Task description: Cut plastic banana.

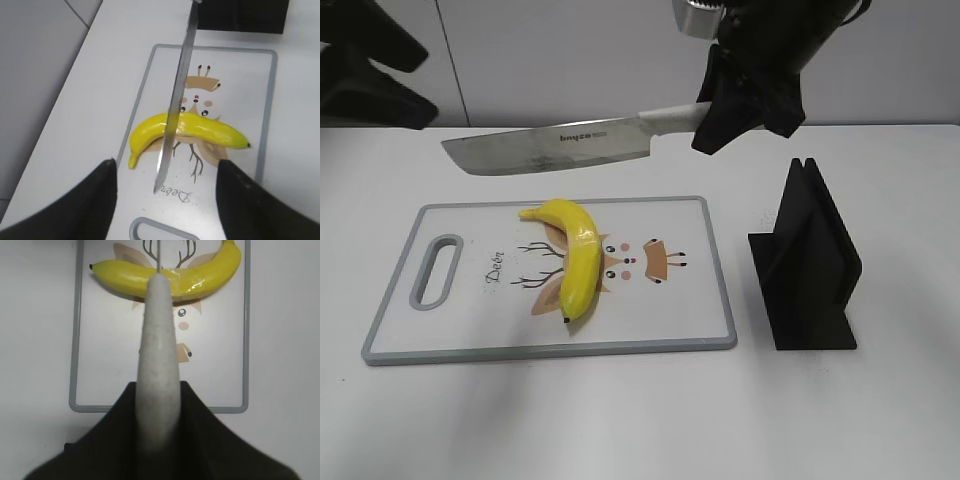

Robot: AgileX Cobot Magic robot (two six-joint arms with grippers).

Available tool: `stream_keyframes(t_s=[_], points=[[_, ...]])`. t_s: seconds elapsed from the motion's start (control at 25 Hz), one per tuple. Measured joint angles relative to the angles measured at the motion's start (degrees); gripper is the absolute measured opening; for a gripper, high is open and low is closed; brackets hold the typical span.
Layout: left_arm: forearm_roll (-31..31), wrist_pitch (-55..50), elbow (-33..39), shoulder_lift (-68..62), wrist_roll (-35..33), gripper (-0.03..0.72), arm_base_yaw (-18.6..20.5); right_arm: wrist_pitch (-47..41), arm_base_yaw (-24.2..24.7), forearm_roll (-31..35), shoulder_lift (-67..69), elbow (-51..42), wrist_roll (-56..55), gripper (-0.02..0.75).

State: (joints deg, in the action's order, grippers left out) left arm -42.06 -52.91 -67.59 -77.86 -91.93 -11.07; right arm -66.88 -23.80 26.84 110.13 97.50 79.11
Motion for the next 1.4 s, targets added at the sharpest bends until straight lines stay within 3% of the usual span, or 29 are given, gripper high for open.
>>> stream_keyframes(t_s=[0.2, 0.4, 0.52, 0.64, 0.8, 0.88, 1.4], points=[[0.9, 2.0, -2.8, -7.2, -0.1, 0.588, -3.8, -0.1, 0.0, 0.6, 0.0, 0.1, 1.7, 0.166], [2.8, 2.1, -4.9, -12.7, 0.1, 0.585, -4.6, 0.0, 0.0, 0.7, 0.0, 0.1, 1.8, 0.166], [4.6, 1.9, -5.0, -14.2, 0.9, 0.538, -4.6, 0.0, 0.0, 0.9, 0.3, 0.1, 1.8, 0.166], [5.4, 2.0, -5.0, -15.0, 1.8, 0.397, -4.6, -0.2, 0.0, 1.6, 1.6, 0.1, 1.9, 0.166], [5.7, 1.6, -5.0, -15.6, 3.6, 0.071, -4.6, 0.4, 0.0, 2.3, 3.0, 0.1, 1.9, 0.166], [5.7, 1.3, -5.0, -16.4, 3.9, 0.004, -4.6, 0.8, 0.0, 2.5, 3.0, 0.1, 1.9, 0.166], [7.1, 5.3, -5.0, -18.5, 3.8, -0.019, -5.1, 4.3, 0.0, 2.1, 3.2, 0.1, 1.5, 0.166]])
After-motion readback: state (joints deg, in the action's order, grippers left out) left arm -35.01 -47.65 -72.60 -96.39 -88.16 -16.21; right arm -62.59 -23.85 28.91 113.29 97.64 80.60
